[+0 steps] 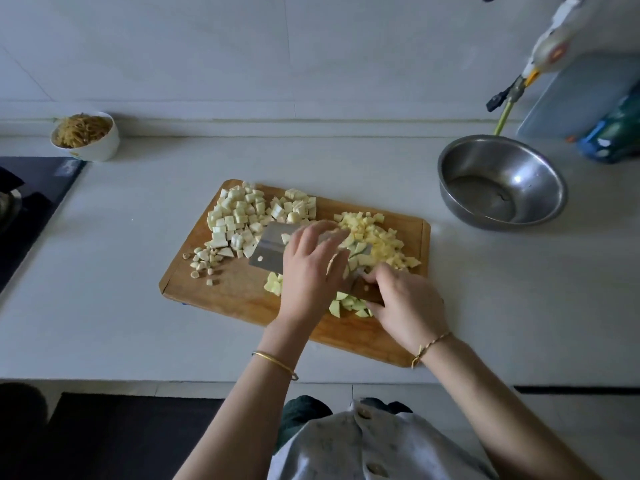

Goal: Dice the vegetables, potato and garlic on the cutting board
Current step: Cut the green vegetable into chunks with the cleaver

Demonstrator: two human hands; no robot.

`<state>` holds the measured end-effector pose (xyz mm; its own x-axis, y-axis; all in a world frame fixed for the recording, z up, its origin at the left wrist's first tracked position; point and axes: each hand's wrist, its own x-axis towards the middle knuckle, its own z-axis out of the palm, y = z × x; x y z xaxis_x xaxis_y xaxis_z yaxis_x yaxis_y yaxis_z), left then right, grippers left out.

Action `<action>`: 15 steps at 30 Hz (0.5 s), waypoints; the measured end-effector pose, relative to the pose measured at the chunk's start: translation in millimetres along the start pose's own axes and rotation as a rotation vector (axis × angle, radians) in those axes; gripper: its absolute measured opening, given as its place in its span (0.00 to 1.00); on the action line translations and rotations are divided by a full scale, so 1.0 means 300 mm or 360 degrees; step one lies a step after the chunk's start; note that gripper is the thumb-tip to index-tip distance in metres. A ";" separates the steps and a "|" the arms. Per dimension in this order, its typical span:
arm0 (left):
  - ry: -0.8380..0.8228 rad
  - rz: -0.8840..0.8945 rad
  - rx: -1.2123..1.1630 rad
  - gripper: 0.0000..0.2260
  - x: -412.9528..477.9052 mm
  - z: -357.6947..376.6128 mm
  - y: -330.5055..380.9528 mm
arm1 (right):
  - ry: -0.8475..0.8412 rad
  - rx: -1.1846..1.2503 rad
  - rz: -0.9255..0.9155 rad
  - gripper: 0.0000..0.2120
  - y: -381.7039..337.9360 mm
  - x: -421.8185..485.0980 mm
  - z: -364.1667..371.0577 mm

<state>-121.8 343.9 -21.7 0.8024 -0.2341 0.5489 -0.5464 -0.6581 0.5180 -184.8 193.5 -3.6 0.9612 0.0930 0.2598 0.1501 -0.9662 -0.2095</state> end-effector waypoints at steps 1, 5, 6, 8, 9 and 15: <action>-0.0060 0.0064 -0.0008 0.12 0.003 0.021 0.000 | 0.0025 -0.0031 -0.0010 0.24 -0.001 -0.003 0.002; -0.0198 0.0242 -0.0078 0.10 0.018 0.084 0.011 | 0.0061 -0.0098 -0.0011 0.25 -0.001 -0.013 0.005; -0.0224 0.0261 -0.0095 0.10 0.021 0.094 0.015 | 0.0059 -0.0106 -0.0004 0.25 -0.001 -0.013 0.004; -0.0251 0.0270 -0.0119 0.10 0.023 0.108 0.019 | 0.0071 -0.0131 0.0002 0.24 0.000 -0.016 -0.001; -0.0249 0.0259 -0.0135 0.10 0.023 0.113 0.020 | 0.0094 -0.0143 -0.0001 0.24 0.002 -0.017 -0.003; -0.0178 0.0228 -0.0139 0.06 0.016 0.136 0.009 | 0.0119 -0.0100 -0.0004 0.24 0.014 -0.022 -0.005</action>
<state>-109.6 311.9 -44.4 0.7337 -0.4021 0.5477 -0.6719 -0.5489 0.4972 -190.9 188.6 -4.8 0.9406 0.0797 0.3301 0.1356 -0.9794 -0.1497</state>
